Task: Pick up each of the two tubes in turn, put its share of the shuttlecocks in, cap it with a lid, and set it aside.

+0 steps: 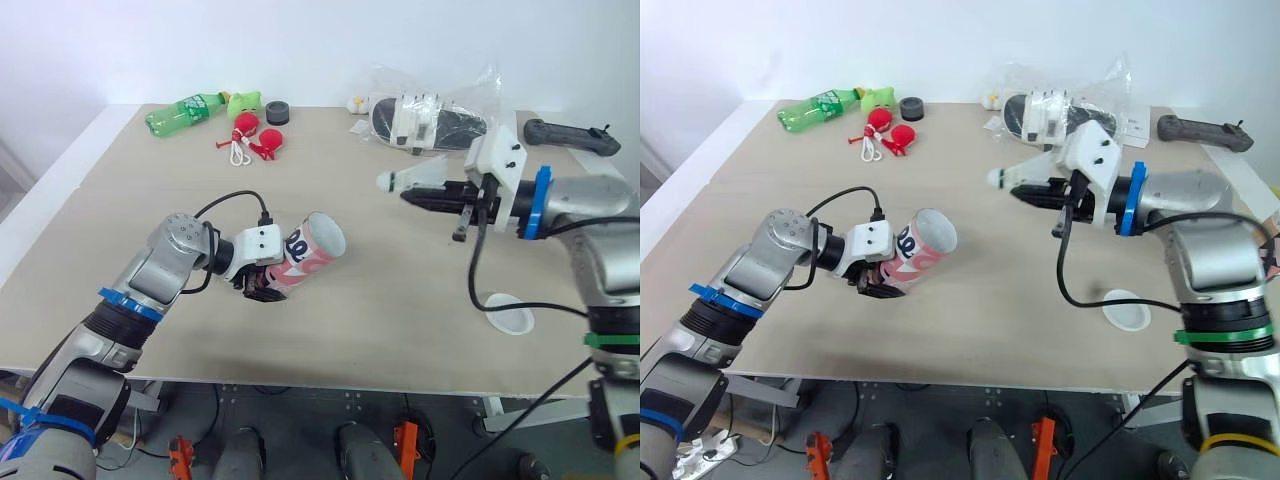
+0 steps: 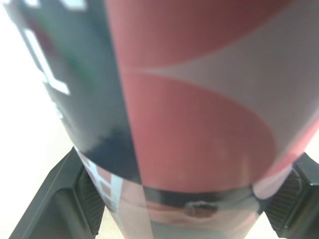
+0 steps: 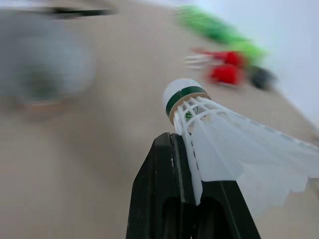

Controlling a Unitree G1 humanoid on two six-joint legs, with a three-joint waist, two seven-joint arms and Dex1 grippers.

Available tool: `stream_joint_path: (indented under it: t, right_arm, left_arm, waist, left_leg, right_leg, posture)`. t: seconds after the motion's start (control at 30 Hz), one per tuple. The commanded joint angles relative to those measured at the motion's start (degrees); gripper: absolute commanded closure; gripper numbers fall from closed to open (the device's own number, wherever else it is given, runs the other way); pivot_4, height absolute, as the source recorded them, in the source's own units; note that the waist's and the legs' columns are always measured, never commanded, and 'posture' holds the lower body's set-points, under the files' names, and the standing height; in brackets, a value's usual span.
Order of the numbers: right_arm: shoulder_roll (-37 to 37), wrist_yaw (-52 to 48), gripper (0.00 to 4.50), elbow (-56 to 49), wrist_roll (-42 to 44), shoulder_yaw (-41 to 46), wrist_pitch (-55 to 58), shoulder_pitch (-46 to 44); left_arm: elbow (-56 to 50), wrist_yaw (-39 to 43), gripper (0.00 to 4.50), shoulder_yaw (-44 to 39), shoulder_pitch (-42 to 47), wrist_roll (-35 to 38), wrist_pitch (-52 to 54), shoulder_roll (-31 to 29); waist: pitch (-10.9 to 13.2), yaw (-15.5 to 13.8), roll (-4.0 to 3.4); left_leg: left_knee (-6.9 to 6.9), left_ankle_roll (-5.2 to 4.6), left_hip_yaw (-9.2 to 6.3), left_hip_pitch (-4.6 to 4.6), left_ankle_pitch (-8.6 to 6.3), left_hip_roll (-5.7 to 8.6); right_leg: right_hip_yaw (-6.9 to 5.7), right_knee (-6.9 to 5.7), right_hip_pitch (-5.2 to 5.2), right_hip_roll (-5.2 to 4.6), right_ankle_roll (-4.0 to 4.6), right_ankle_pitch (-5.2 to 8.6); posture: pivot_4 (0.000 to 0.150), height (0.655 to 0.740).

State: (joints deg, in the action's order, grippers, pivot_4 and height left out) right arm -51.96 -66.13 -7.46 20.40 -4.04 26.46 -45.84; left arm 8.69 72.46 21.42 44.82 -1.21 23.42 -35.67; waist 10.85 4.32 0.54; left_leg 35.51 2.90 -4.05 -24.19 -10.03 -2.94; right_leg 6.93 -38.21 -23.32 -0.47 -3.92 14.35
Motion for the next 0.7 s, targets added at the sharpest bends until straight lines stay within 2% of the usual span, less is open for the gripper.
stream_joint_path:
  t: [0.03,0.27,0.47,0.5,0.67,0.7]
  right_arm:
    - [-1.05,-5.01,4.36,-5.79,-0.84,-4.88,1.33,-2.68]
    - [4.18,-5.27,4.36,-5.43,-6.35,-13.06,0.83,-6.94]
    - [8.85,-4.88,4.36,-3.54,-7.59,-13.97,0.74,-9.31]
    - [9.1,-5.02,3.77,-3.37,-7.68,-13.89,0.69,-9.46]
    - [9.41,-5.46,1.63,-3.43,-7.29,-13.18,1.24,-10.43]
    - [9.36,-5.45,1.05,-3.53,-7.09,-12.79,1.5,-10.55]
  left_arm:
    - [0.29,-0.43,0.84,-0.16,0.45,0.04,-0.56,0.58]
    - [-0.36,-0.79,0.84,-0.27,-0.18,0.15,-0.26,0.53]
    - [-0.58,-0.94,0.84,-0.27,-0.27,0.21,0.01,0.56]
    - [-0.55,-0.98,0.84,-0.26,-0.26,0.2,0.01,0.58]
    - [-0.74,-1.09,0.84,-0.28,-0.46,0.21,0.08,0.67]
    - [-0.77,-1.1,0.84,-0.3,-0.49,0.23,0.08,0.69]
  waist:
    - [0.0,0.03,0.01]
    - [0.0,-0.15,0.01]
    - [0.0,-0.23,0.02]
    - [0.0,-0.23,0.02]
    - [0.0,-0.23,0.01]
    - [0.0,-0.23,0.02]
  left_leg:
    - [0.01,0.0,0.0,0.01,0.0,-0.01]
    - [0.09,0.01,0.01,-0.1,0.01,0.01]
    - [0.08,0.01,-0.01,-0.11,0.01,0.0]
    - [0.09,0.01,-0.01,-0.13,0.01,0.0]
    - [0.07,0.01,-0.02,-0.11,0.01,0.0]
    - [0.07,0.01,-0.02,-0.11,0.01,0.0]
  right_leg:
    - [-0.02,0.0,0.0,0.0,0.03,-0.01]
    - [0.0,0.0,-0.04,-0.01,-0.02,-0.01]
    - [-0.03,-0.01,-0.05,-0.01,-0.02,-0.01]
    - [-0.03,-0.01,-0.05,-0.02,-0.02,-0.01]
    - [-0.06,-0.01,-0.05,-0.02,-0.01,0.0]
    - [-0.06,-0.01,-0.05,-0.02,-0.01,0.0]
  posture:
    - [0.15,0.74]
    - [0.15,0.74]
    - [0.15,0.74]
    - [0.15,0.74]
    - [0.15,0.74]
    - [0.15,0.74]
